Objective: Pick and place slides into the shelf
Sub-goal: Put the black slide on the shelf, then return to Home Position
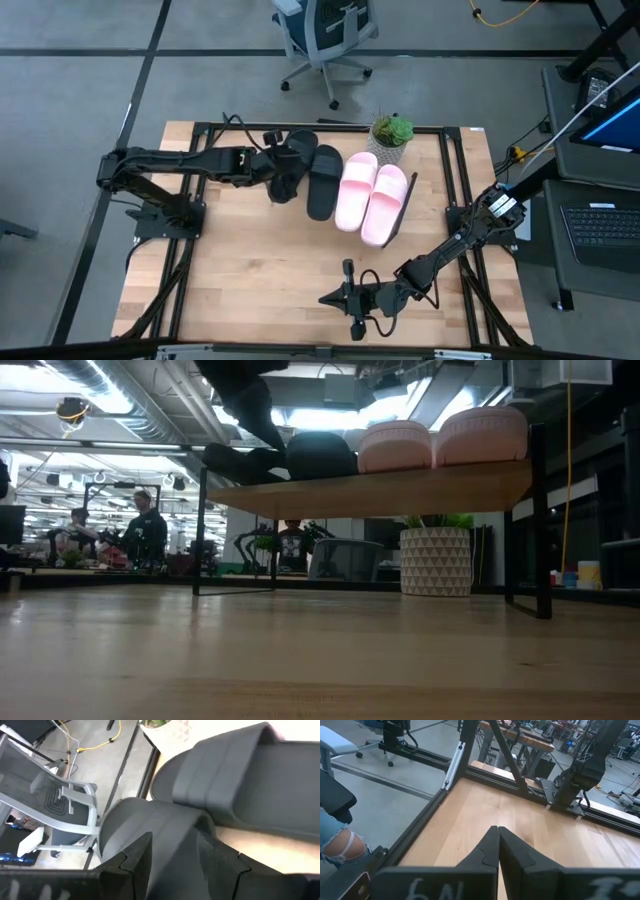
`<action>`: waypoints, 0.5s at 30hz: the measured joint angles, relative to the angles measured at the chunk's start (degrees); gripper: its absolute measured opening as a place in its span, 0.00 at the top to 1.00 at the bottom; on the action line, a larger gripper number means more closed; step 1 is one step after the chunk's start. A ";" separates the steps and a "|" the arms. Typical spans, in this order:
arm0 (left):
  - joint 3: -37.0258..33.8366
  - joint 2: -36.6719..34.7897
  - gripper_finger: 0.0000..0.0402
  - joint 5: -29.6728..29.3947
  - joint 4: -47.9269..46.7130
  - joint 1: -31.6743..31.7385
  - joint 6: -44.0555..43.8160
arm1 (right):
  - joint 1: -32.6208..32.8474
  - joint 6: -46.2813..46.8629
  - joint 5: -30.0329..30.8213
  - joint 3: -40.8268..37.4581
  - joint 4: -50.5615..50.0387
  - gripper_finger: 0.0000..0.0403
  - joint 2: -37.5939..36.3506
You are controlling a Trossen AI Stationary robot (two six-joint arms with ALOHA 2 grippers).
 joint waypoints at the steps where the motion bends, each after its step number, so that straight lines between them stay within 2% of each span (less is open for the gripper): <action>1: 0.00 -0.41 0.63 0.02 -0.41 -0.23 0.23 | 0.00 0.00 0.00 -0.02 -0.11 0.98 0.00; 15: 0.00 -13.65 0.64 -0.07 -0.31 -8.55 -0.16 | -0.01 -0.95 -0.04 -0.02 -0.54 0.98 -1.07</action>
